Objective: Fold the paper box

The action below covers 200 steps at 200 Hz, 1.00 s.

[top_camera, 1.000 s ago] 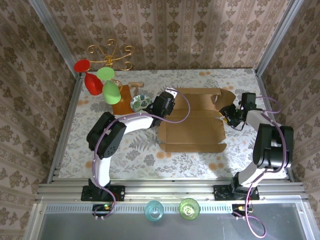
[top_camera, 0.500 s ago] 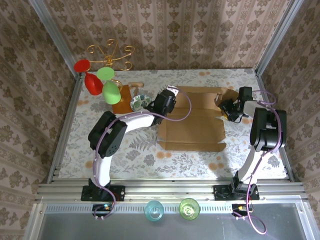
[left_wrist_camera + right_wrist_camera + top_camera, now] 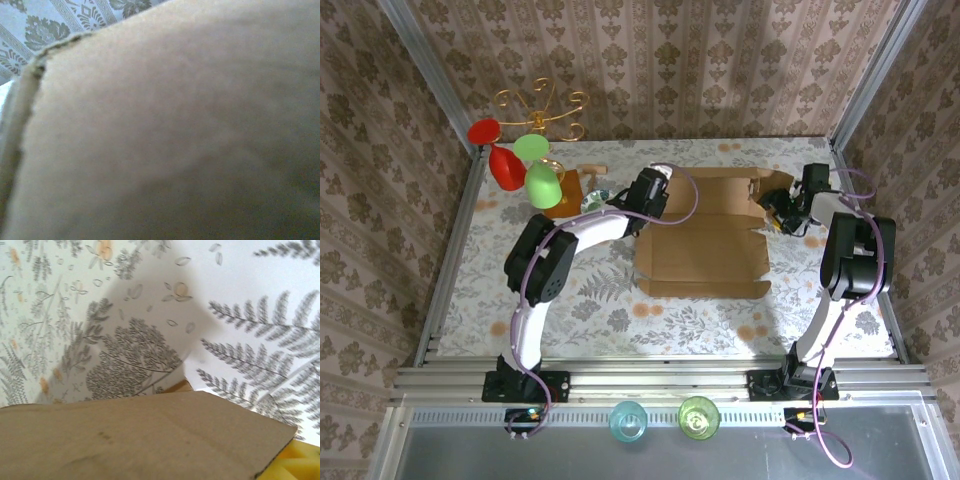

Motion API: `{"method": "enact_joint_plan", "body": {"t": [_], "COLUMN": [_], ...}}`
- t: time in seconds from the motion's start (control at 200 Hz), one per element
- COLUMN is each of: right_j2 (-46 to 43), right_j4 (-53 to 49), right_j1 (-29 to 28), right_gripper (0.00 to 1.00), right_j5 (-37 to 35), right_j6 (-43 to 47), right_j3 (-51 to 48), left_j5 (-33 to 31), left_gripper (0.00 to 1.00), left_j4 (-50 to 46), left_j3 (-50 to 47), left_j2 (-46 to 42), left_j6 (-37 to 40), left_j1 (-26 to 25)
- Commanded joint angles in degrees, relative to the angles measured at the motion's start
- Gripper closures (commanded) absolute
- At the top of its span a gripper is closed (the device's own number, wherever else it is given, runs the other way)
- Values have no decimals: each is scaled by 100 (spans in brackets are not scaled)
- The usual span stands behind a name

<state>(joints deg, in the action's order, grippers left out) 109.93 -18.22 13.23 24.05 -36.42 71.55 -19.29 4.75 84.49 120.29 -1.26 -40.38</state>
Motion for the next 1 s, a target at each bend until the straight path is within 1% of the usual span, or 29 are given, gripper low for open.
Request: {"method": "enact_joint_plan", "body": {"t": [0.0,0.145,0.3,0.43,0.655,0.715,0.77,0.83,0.995], "right_j2": [237,487,731,1017,1379,1383,1314,1136,770], "right_j4": [-268,-640,-667,-692,-387,-367,-385,-322,-6], "right_j1": [4,8,17,8,-2,-12,-27,-38,-63], "right_gripper": [34,34,35,41,55,55,53,50,48], "right_j5": [240,69,51,71,266,297,319,331,533], "right_j6": [239,351,413,344,-72,-141,-150,-177,-314], "right_j3": [278,627,929,1322,1608,1603,1534,1309,684], "left_j5": [74,238,324,394,430,446,468,477,493], "left_gripper": [100,100,100,100,100,100,100,100,100], "left_j4": [-320,-473,-621,-794,-912,-960,-1000,-997,-958], "left_j3": [-67,65,221,390,538,591,642,664,690], "left_j2": [144,210,299,389,475,503,537,548,585], "left_j6": [74,31,-14,-5,55,44,8,-18,-46], "left_j1": [146,230,233,253,268,276,295,303,303]}}
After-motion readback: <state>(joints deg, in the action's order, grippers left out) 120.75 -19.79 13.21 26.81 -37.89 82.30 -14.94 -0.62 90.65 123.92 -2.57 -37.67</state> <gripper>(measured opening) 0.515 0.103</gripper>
